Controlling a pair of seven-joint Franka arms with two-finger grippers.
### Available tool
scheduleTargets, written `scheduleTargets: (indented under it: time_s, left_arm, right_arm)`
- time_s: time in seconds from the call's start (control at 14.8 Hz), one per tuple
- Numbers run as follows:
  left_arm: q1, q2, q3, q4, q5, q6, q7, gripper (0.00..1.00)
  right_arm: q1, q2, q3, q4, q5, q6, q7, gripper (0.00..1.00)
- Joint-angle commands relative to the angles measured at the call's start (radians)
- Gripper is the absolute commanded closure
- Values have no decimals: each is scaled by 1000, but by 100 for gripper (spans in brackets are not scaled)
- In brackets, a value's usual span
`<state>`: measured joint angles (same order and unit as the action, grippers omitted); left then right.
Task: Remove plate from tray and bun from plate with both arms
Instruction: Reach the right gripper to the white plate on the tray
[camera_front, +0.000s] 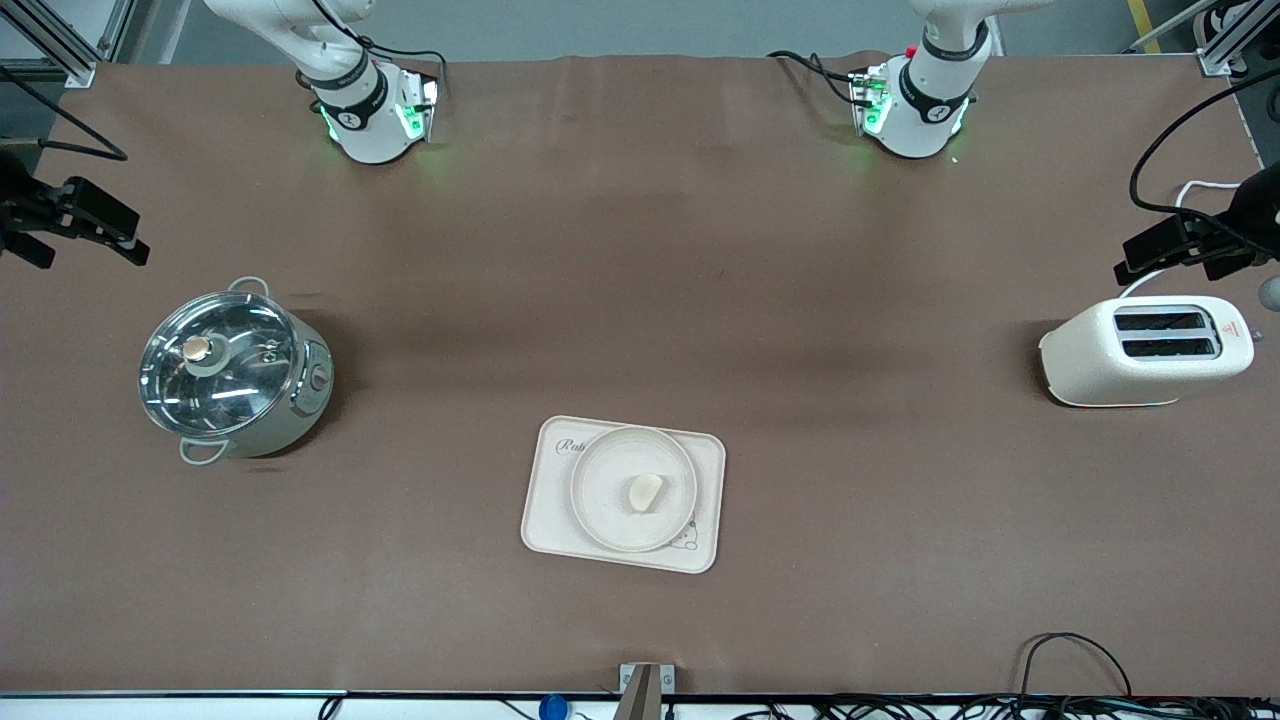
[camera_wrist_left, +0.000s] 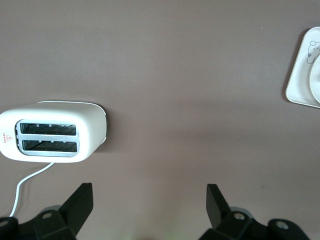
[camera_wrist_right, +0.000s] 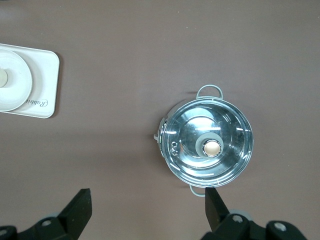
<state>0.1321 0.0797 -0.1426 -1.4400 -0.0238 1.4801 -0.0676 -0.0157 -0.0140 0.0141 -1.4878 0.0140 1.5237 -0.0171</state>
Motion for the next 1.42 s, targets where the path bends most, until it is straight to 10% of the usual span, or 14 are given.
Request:
scheduleTargets:
  time_s: [0.0,0.54,0.88,1.36]
  left_arm:
    - [4,-3,3,7,-5,-3,18,0]
    - [-8,-12,-9,9,-1,-6,61,0]
    - [-11,-11,-26,16,1,-7,57,0]
    - [-14,-9,-60,35,2,-6,46,0]
  right_arm:
    - [2,6,-6,6,7,13,-14,0]
    - [140,132,0,0,50,53,3,0]
    - [284,398,1,-5,256,370,261,0]
    - [453,794,12,32,270,1031,498,0]
